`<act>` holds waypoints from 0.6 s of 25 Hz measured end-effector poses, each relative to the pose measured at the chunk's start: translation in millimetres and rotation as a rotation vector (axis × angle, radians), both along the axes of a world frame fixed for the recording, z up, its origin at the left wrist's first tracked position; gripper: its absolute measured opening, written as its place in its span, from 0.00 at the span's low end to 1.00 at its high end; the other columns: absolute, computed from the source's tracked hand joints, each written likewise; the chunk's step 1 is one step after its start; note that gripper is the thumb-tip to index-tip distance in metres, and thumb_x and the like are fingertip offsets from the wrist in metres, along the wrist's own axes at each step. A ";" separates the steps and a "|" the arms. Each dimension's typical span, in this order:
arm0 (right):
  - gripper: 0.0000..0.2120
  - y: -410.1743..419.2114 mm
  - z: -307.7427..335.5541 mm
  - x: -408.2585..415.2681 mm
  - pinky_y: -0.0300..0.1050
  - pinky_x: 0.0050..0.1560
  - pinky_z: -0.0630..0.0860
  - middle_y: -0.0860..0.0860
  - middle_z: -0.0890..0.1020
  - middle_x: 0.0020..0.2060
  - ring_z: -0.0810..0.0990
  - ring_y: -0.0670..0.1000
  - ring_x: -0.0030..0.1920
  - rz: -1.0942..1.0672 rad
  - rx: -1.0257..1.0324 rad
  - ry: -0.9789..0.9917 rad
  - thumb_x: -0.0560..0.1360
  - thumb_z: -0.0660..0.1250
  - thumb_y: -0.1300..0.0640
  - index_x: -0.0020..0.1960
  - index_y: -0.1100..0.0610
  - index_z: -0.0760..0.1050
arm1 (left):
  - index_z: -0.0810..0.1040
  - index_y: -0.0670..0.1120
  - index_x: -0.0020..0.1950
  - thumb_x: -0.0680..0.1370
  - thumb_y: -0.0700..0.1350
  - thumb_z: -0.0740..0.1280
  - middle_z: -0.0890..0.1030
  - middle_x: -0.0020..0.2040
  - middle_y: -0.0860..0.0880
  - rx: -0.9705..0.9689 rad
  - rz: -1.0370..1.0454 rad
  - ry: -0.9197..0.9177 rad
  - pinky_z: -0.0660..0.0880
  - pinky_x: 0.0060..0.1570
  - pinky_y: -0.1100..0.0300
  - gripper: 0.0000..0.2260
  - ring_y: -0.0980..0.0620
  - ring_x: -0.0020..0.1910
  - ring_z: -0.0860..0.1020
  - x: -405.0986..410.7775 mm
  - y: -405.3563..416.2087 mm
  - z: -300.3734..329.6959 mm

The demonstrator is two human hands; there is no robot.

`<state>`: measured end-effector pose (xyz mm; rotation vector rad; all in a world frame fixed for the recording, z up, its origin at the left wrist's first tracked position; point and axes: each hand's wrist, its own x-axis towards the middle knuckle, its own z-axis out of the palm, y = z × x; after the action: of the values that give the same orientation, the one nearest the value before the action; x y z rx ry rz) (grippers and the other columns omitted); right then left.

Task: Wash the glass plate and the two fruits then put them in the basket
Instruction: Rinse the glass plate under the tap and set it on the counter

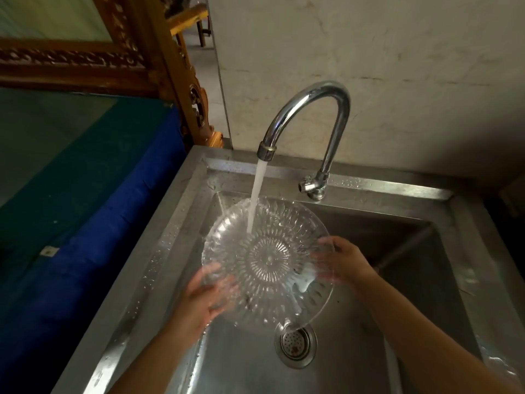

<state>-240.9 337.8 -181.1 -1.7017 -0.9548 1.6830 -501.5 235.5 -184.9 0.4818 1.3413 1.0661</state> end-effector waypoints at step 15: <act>0.12 -23.5 6.7 -58.2 0.43 0.26 0.81 0.59 0.75 0.33 0.78 0.55 0.28 -0.054 -0.157 0.264 0.75 0.56 0.74 0.55 0.67 0.72 | 0.78 0.45 0.53 0.77 0.38 0.63 0.84 0.44 0.47 0.098 -0.150 0.694 0.80 0.36 0.57 0.08 0.54 0.40 0.83 -53.2 43.2 120.4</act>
<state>-299.0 314.2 -174.3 -1.5358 -0.6644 1.9301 -554.7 278.8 -64.5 1.0762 1.8198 0.8705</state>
